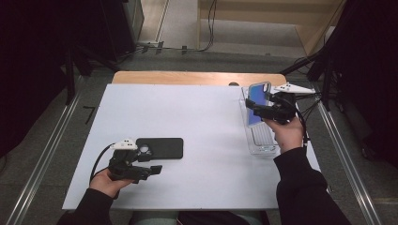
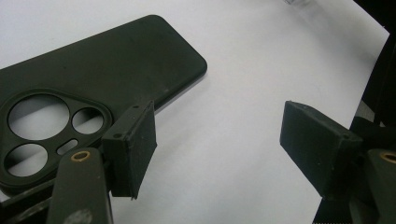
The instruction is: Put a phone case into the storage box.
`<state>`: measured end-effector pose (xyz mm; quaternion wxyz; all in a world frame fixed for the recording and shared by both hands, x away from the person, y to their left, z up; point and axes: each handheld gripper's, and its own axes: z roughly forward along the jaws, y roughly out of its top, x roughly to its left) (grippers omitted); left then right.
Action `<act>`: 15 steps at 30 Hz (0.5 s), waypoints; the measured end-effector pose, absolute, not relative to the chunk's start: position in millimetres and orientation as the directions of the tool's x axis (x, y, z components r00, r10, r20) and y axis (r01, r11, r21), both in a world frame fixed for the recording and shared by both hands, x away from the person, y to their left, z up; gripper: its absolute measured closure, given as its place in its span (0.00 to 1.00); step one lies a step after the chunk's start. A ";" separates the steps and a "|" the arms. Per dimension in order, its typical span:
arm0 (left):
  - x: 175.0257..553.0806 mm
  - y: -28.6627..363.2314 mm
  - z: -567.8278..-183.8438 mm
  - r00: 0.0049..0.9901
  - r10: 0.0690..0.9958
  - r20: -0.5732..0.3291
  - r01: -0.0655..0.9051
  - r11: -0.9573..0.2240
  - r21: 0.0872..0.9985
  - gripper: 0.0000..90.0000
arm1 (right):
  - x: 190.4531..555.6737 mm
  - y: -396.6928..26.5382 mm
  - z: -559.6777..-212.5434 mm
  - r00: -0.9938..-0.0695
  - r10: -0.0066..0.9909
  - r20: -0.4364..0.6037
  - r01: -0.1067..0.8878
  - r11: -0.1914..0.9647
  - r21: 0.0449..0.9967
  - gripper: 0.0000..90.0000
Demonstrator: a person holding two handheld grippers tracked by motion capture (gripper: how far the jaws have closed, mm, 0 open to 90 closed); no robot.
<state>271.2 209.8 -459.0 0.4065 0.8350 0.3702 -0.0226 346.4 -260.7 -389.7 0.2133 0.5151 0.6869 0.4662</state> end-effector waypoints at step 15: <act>270.0 209.5 -458.5 0.725 0.601 -0.337 0.634 -0.390 0.668 0.30 | 380.6 -269.7 -386.4 -0.268 0.952 0.150 0.516 0.011 0.856 0.17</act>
